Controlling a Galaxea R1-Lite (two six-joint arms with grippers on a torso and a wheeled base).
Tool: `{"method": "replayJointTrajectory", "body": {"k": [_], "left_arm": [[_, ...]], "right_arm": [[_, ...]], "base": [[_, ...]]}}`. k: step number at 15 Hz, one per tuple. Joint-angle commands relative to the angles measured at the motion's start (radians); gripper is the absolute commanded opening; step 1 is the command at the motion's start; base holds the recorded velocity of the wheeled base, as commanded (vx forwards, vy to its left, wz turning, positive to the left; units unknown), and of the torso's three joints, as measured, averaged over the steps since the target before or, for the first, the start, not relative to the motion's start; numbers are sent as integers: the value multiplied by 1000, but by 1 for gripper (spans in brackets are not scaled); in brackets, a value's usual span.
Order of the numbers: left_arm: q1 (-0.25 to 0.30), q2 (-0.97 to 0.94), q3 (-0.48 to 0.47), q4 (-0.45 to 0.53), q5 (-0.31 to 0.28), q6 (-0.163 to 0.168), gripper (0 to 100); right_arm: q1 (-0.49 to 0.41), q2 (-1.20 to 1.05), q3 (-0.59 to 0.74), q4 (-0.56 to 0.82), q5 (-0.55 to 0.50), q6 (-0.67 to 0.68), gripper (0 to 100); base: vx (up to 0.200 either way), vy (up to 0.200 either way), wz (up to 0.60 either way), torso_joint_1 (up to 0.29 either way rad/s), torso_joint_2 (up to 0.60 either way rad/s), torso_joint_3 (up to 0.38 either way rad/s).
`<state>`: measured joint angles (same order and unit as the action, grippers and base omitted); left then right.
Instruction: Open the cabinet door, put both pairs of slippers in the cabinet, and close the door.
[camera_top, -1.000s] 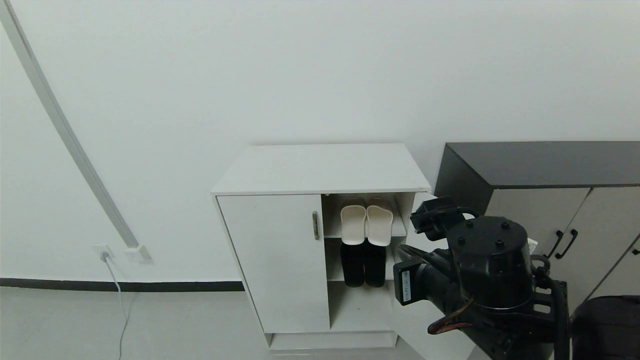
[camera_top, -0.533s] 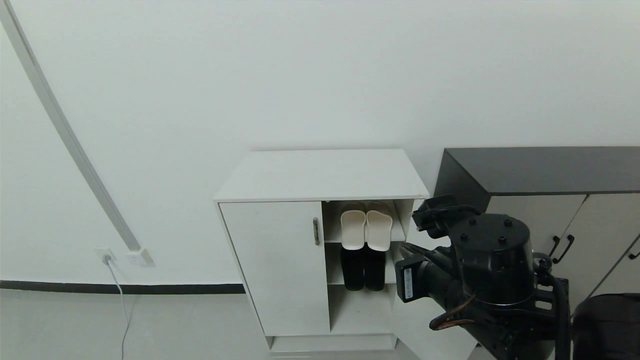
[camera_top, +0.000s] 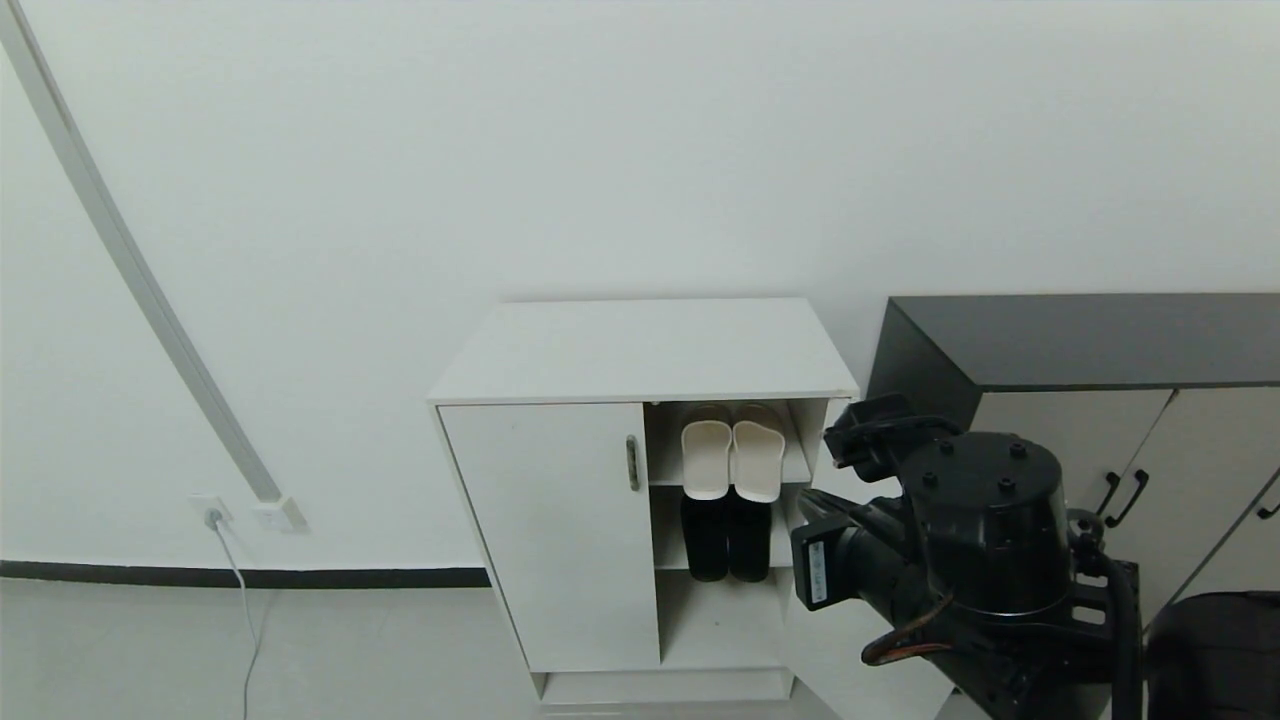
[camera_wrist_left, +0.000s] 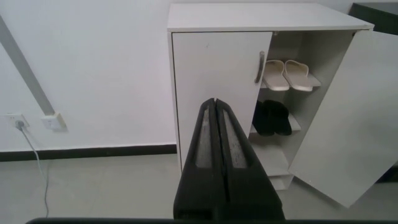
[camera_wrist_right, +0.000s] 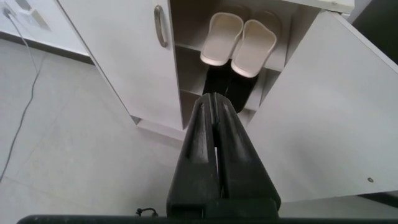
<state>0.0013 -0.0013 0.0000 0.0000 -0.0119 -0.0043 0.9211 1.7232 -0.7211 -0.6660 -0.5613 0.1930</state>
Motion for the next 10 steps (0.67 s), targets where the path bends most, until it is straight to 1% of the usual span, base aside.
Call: {"method": "replayJointTrajectory", "body": {"k": [1, 6, 10], "left_arm": [[0, 1, 0, 0, 0, 0, 0], [0, 1, 0, 0, 0, 1, 0], [0, 1, -2, 0, 0, 1, 0]], "right_arm": [[1, 1, 2, 0, 1, 0, 0], [-1, 1, 3, -3, 0, 0, 0], [-1, 3, 6, -6, 0, -1, 0]], "base": [[0, 0, -600, 7, 2, 2], [0, 0, -600, 2, 1, 0], [0, 0, 0, 0, 0, 0]]}}
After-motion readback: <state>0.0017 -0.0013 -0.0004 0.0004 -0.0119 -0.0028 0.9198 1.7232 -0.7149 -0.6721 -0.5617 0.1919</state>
